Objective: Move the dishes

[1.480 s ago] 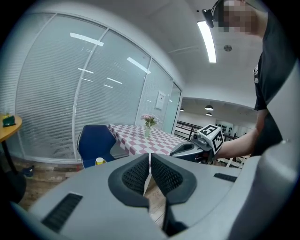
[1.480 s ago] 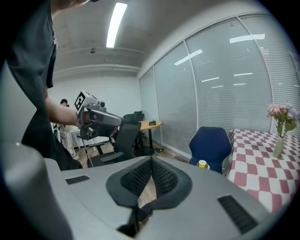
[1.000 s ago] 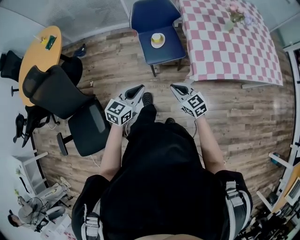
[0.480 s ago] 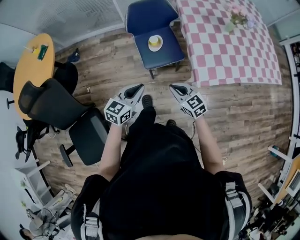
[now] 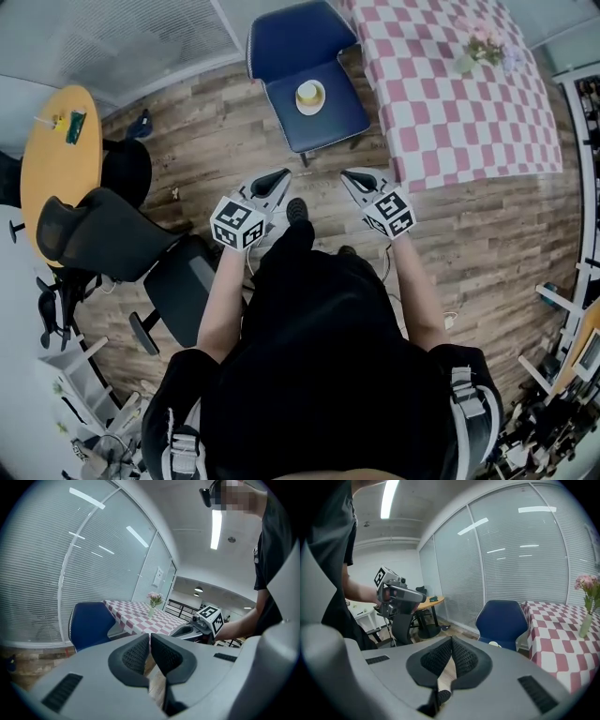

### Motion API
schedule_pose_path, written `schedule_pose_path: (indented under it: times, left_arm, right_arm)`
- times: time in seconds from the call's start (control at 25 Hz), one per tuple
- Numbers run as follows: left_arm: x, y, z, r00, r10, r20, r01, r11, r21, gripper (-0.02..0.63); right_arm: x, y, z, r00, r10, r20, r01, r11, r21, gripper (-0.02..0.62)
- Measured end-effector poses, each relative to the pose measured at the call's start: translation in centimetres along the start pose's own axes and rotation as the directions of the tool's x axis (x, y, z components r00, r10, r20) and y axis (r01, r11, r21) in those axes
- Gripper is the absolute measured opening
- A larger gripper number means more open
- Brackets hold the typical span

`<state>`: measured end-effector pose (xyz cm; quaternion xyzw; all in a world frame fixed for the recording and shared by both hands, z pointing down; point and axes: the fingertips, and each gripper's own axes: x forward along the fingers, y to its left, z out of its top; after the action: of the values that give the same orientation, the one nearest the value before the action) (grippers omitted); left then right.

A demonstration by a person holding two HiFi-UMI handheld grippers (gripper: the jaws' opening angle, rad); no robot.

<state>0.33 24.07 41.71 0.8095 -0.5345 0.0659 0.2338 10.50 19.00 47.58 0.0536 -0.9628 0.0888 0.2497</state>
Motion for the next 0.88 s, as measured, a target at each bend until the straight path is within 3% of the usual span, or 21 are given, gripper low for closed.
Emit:
schedule_pose_path:
  times: [0.48, 0.88]
  left_arm:
    - [0.8, 8.5, 2.0, 0.998, -0.051, -0.029, 0.051, 0.999, 0.010, 0.031]
    - [0.2, 11.5, 2.5, 0.994, -0.101, -0.039, 0.102, 0.994, 0.034, 0.031]
  right_arm:
    - [7.5, -3.6, 3.2, 0.999, -0.043, -0.021, 0.044, 0.999, 0.025, 0.017]
    - [9.5, -3.8, 4.2, 0.994, -0.106, -0.028, 0.107, 0.994, 0.034, 0.017]
